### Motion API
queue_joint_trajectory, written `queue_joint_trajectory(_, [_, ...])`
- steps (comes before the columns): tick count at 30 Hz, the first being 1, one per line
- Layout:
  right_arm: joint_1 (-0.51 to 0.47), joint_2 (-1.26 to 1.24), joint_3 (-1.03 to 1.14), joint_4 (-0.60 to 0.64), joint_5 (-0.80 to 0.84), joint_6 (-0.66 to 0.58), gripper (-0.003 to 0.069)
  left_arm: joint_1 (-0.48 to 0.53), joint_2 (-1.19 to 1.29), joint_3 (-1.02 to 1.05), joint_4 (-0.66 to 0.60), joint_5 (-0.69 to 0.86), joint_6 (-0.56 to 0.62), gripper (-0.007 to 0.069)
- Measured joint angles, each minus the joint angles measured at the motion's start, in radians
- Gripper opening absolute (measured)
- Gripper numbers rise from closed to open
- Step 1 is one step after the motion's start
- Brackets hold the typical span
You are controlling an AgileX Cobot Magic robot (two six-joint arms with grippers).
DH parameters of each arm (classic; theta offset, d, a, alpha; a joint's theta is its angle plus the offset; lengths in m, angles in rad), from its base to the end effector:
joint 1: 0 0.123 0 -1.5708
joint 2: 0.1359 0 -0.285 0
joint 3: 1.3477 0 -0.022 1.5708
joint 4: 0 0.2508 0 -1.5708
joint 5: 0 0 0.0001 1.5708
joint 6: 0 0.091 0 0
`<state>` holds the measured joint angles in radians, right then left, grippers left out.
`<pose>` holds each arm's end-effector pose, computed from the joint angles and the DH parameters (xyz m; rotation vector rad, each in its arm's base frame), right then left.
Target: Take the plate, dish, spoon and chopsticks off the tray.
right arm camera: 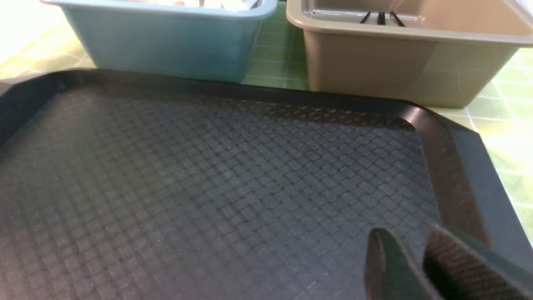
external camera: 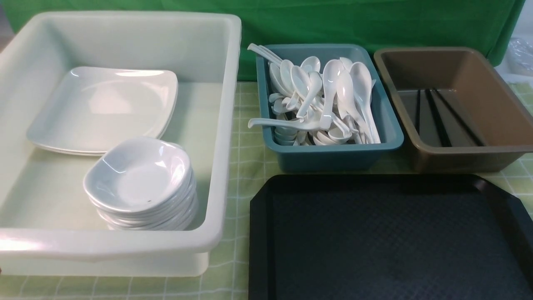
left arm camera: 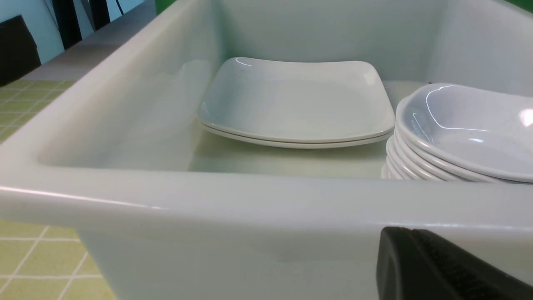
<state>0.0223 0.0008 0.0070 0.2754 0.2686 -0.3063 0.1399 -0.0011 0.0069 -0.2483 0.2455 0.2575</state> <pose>0.0550 0.0078 0.1874 -0.1075 1.7468 0.0500 0.0557 0.0023 0.1893 -0.0626 1.7267 0.0637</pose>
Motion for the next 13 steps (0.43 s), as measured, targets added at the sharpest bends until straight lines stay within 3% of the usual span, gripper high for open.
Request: queue_joint_trajectory(13, [0.000, 0.000, 0.000, 0.000, 0.000, 0.001, 0.0197, 0.000, 0.000, 0.000, 0.000, 0.000, 0.001, 0.0010])
